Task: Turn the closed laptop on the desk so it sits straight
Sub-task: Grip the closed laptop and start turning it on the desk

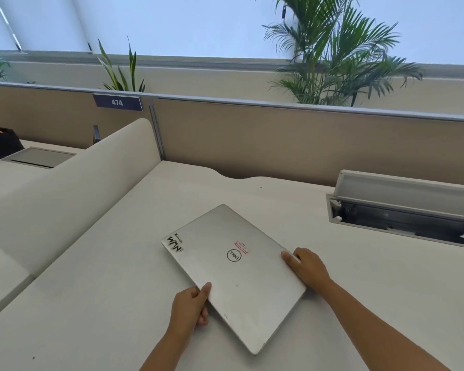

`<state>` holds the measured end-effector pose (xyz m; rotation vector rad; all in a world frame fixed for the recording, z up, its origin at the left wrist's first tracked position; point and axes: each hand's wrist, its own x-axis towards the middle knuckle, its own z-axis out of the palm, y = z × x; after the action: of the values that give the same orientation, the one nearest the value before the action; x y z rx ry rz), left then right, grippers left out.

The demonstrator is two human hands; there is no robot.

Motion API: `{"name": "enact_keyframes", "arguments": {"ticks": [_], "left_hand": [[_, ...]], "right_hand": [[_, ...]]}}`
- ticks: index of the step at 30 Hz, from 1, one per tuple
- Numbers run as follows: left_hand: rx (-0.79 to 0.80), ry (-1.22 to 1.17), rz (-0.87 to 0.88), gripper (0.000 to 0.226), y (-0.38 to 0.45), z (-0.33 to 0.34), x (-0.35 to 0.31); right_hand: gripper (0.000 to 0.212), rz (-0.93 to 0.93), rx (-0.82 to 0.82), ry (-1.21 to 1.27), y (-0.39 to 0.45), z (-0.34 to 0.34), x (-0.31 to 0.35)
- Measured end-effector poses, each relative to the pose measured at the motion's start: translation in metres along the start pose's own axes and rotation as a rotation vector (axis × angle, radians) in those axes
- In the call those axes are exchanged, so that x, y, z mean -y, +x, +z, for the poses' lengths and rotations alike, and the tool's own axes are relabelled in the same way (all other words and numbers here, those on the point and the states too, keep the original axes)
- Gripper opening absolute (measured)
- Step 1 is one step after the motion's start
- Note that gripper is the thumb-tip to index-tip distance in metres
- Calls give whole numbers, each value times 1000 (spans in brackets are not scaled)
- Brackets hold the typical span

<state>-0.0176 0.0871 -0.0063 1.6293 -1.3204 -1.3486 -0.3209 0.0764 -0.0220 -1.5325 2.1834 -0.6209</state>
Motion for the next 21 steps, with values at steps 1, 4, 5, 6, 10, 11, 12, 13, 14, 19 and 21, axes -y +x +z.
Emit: {"name": "enact_keyframes", "arguments": {"ticks": [1, 4, 5, 6, 10, 11, 12, 13, 14, 19, 21], "left_hand": [[12, 4, 4, 46, -7, 3, 2], [49, 20, 26, 47, -26, 11, 7], [60, 27, 29, 47, -32, 14, 9], [71, 34, 29, 48, -37, 17, 10], [102, 73, 26, 48, -56, 26, 17], [107, 81, 28, 48, -60, 28, 18], [112, 87, 27, 48, -64, 30, 19], [117, 89, 23, 48, -68, 32, 21], [124, 89, 19, 48, -73, 33, 23], [155, 104, 34, 48, -96, 38, 28], [178, 127, 42, 48, -103, 40, 28]], "right_hand": [[43, 7, -1, 6, -7, -2, -5], [41, 29, -20, 34, -30, -8, -20], [40, 37, -25, 43, -38, -11, -25], [39, 47, -29, 51, -46, -14, -29], [36, 78, -45, 65, -75, -22, -42], [36, 81, -48, 64, -81, -25, -45], [36, 83, -49, 60, -87, -27, -46], [37, 85, -50, 56, -93, -29, -48], [38, 86, -52, 54, -98, -31, -49], [35, 107, -62, 54, -123, -38, -55], [32, 112, -73, 73, -132, -41, -59]]}}
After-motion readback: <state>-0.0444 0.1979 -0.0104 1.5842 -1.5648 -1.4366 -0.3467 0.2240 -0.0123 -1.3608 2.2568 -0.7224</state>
